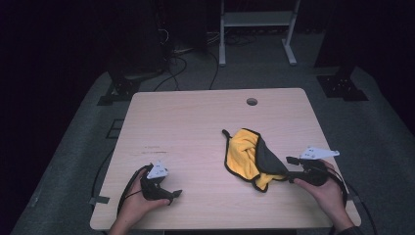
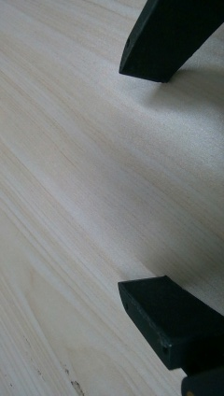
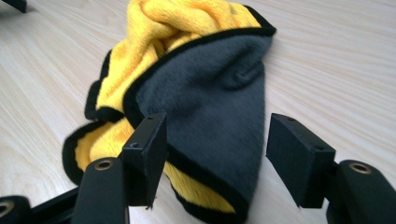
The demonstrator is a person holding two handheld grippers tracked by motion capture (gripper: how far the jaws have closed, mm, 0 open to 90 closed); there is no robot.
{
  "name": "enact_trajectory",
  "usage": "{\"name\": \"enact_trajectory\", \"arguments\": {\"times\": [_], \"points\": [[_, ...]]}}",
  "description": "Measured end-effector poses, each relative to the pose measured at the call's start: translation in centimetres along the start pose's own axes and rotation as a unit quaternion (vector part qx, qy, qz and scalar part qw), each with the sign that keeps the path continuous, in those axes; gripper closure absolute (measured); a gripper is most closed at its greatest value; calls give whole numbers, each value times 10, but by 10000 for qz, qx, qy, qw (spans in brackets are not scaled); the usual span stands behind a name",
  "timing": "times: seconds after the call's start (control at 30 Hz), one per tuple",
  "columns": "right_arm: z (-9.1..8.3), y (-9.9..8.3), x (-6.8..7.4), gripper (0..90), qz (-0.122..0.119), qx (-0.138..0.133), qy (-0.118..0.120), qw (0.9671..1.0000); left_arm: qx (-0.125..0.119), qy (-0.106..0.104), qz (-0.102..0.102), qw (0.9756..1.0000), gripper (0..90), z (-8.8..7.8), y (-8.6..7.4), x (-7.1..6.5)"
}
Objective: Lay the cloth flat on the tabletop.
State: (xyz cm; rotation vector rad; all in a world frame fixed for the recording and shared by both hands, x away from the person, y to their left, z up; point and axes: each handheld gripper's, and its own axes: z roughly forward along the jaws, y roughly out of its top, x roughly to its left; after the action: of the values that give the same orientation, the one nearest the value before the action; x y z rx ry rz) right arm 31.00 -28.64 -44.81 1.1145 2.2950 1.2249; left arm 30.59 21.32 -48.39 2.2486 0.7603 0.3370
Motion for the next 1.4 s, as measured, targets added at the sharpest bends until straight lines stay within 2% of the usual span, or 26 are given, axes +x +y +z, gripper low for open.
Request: {"name": "enact_trajectory", "arguments": {"times": [0.4, 0.5, 0.53, 0.63, 0.77, 0.97, 1.0, 1.1, 1.17, 1.27, 1.37, 1.4], "points": [[16, 15, 16, 394, -187, -61, 274, 9994, 0, 1, 0, 10000, 0, 0, 0, 0], [21, 20, 22, 440, -284, -114, 338, 9990, -1, 1, -1, 10000, 0, 0, 0, 0], [23, 23, 25, 503, -334, -86, 423, 9985, 3, 0, 3, 10000, 0, 0, 0, 0], [25, 26, 29, 551, -391, -78, 472, 9981, 6, 0, 9, 10000, 0, 0, 0, 0], [35, 30, 34, 585, -473, 79, 586, 9971, 21, 0, 23, 10000, 0, 0, 0, 0], [49, 28, 38, 597, -687, 391, 471, 9958, 20, -1, 23, 10000, 0, 0, 0, 0], [51, 26, 37, 625, -736, 450, 441, 9953, 20, 0, 23, 10000, 0, 0, 0, 0], [51, 26, 37, 663, -749, 471, 423, 9952, 21, 1, 23, 10000, 0, 0, 0, 0], [50, 26, 37, 723, -766, 480, 410, 9951, 17, 0, 23, 10000, 0, 0, 0, 0], [46, 27, 35, 802, -595, 443, 386, 9965, 19, 1, 23, 10000, 0, 0, 0, 0], [44, 28, 33, 811, -508, 374, 412, 9972, 19, 0, 25, 10000, 0, 0, 0, 0], [41, 29, 31, 812, -404, 307, 446, 9977, 19, -1, 24, 10000, 0, 0, 0, 0]]}}
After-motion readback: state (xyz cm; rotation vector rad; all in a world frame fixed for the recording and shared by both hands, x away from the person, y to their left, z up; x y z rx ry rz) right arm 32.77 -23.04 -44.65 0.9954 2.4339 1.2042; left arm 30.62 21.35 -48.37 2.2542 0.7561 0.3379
